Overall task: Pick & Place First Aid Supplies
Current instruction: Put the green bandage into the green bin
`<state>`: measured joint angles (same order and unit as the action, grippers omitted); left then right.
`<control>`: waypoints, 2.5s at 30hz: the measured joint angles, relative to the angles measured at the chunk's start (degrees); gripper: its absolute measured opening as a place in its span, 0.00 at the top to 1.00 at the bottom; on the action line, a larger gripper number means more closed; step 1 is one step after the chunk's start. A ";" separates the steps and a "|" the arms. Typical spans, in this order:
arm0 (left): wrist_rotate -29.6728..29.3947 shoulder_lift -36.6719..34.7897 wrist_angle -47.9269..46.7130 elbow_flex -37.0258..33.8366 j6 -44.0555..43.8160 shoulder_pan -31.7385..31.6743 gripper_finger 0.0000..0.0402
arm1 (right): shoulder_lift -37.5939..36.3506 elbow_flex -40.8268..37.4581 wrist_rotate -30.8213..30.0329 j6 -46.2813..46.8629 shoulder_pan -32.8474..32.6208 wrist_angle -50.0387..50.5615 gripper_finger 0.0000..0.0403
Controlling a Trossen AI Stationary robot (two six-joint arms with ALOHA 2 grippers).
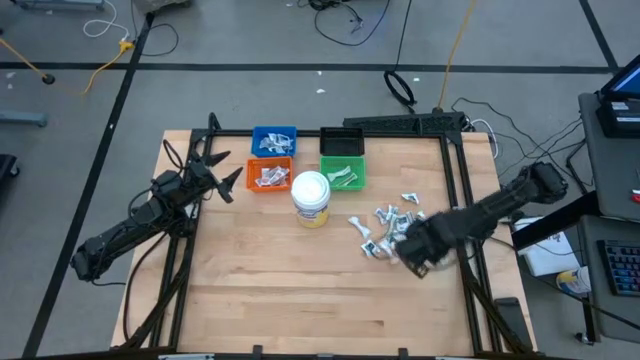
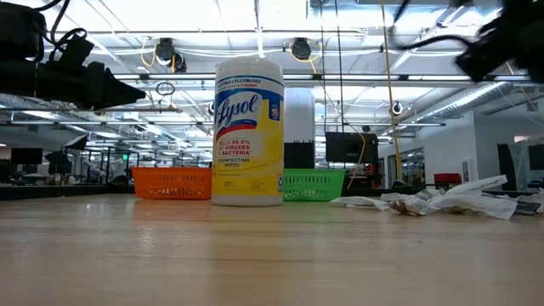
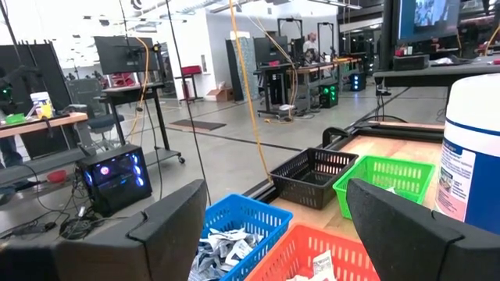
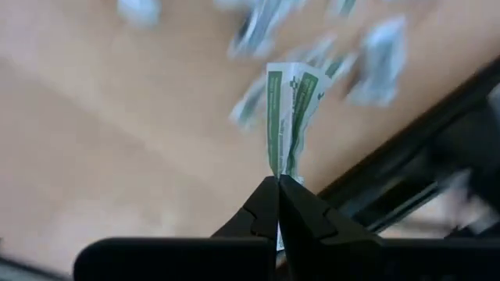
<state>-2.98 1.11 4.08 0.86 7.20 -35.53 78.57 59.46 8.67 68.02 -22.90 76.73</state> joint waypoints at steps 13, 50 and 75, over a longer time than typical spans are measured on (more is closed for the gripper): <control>-0.01 -0.01 -0.01 0.00 0.00 -0.02 0.23 | 9.49 5.99 -14.67 -46.71 35.91 -6.06 1.00; 0.02 0.01 -0.01 0.00 0.01 -0.01 0.23 | 38.79 37.77 -6.84 -75.39 50.71 -25.51 1.00; -0.01 -0.01 -0.01 0.00 0.00 -0.02 0.23 | 32.16 35.44 -22.08 -44.93 49.37 -21.49 0.33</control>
<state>-2.98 1.10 4.08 0.86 7.20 -35.55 110.73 94.90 -13.41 23.09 26.47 55.24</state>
